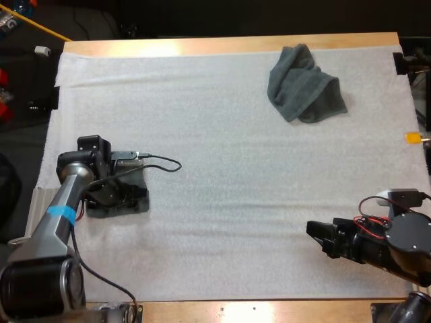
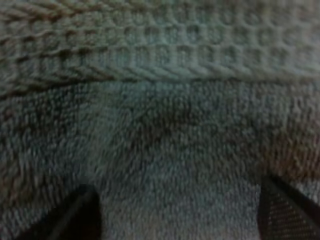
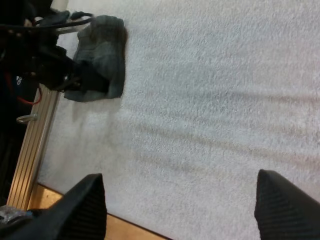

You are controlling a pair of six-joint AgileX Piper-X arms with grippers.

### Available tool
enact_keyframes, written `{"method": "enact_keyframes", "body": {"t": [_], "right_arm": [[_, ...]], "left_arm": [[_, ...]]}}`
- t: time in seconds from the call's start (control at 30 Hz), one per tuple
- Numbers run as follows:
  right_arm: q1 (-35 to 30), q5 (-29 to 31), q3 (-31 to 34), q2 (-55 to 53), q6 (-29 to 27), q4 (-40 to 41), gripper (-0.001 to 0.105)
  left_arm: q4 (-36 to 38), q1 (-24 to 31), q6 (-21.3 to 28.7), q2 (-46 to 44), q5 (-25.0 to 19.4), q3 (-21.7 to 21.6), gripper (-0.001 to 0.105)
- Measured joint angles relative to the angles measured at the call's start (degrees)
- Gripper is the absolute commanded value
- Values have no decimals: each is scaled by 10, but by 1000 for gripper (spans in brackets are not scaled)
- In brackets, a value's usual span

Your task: Pick towel from pile, fold and stack

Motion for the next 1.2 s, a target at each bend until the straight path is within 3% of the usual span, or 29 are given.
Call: {"method": "enact_keyframes", "body": {"t": [0.27,0.6,0.87,1.2], "right_arm": [[0,-2,0,0,4,0,62],[0,-2,0,0,4,0,62],[0,-2,0,0,7,0,62],[0,-2,0,0,22,0,62]], "left_arm": [[22,1,-1,9,15,-19,65],[15,1,-5,-1,32,-113,65],[-64,1,-30,2,32,-115,65],[-72,1,-34,79,31,-115,65]]}}
